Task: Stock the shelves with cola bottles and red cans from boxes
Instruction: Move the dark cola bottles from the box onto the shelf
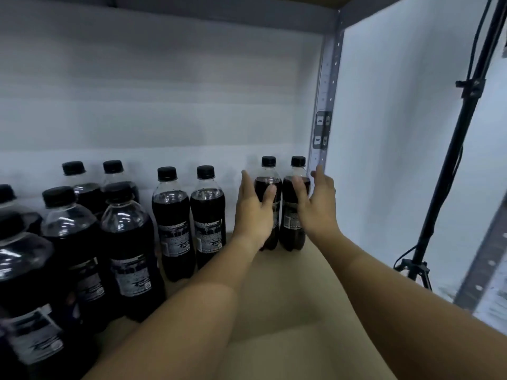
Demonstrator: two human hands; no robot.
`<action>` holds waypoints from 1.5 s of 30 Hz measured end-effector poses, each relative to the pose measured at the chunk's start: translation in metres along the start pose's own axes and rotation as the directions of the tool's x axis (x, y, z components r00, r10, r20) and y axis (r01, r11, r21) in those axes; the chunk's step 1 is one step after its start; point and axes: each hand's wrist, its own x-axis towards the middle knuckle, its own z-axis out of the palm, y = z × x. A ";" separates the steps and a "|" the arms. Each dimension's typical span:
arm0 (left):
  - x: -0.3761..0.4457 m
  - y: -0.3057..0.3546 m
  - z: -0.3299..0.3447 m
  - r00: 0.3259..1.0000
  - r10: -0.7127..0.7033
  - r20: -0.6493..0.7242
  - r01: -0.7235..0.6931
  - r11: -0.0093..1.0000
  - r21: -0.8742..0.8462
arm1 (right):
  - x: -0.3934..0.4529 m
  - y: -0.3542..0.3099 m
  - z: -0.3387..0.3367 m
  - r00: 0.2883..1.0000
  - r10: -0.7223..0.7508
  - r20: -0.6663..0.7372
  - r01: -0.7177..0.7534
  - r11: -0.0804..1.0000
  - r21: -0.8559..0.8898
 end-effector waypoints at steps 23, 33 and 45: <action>-0.430 -0.056 -0.224 0.970 -0.243 -0.028 0.242 0.969 -0.053 | -0.463 -0.102 -0.004 0.876 0.151 0.459 -0.321 0.891 0.320; -0.564 -0.148 -0.272 0.694 -0.644 0.321 0.511 0.755 0.411 | -0.575 -0.044 -0.024 0.455 0.380 0.805 -0.445 0.880 -0.165; -0.591 -0.170 -0.264 0.704 -0.635 0.318 0.366 0.708 0.604 | -0.586 -0.022 -0.043 0.299 0.409 0.862 -0.116 0.912 -0.393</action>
